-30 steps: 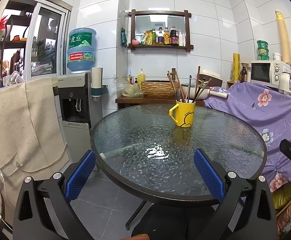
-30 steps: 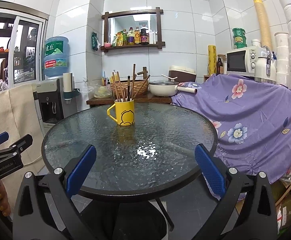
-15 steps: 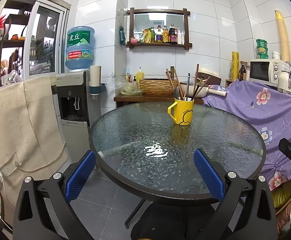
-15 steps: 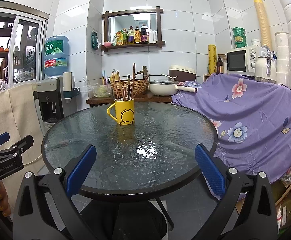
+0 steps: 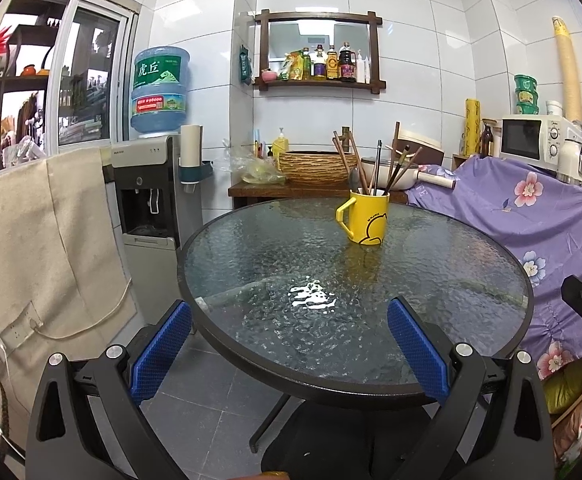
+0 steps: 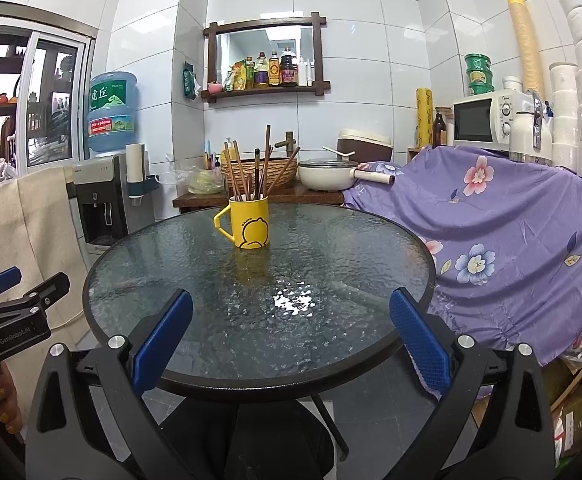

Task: Organize utensils

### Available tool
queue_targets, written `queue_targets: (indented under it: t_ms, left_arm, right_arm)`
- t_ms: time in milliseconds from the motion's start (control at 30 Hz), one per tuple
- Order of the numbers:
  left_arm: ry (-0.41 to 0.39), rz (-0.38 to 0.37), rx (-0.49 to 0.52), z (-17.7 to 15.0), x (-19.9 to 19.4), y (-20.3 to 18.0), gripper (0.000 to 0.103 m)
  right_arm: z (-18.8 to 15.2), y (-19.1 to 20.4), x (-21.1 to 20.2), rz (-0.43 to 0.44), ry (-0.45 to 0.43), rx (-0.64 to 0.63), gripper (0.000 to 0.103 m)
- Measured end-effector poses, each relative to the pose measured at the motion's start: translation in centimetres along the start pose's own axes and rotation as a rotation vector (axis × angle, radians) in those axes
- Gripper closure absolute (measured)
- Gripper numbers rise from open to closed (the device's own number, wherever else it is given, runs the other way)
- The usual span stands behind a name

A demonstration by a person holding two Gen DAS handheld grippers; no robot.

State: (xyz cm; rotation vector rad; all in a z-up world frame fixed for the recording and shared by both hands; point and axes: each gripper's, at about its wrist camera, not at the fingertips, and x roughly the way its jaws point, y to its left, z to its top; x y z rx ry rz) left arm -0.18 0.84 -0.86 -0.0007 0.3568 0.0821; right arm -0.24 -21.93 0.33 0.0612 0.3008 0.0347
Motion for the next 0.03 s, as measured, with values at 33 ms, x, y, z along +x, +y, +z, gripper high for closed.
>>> queue_targets:
  t_ms: [33]
  left_arm:
    - [-0.002, 0.002, 0.003, -0.01, -0.06, -0.06, 0.007]
  right_arm:
    - [-0.02, -0.01, 0.03, 0.001, 0.001, 0.001, 0.006]
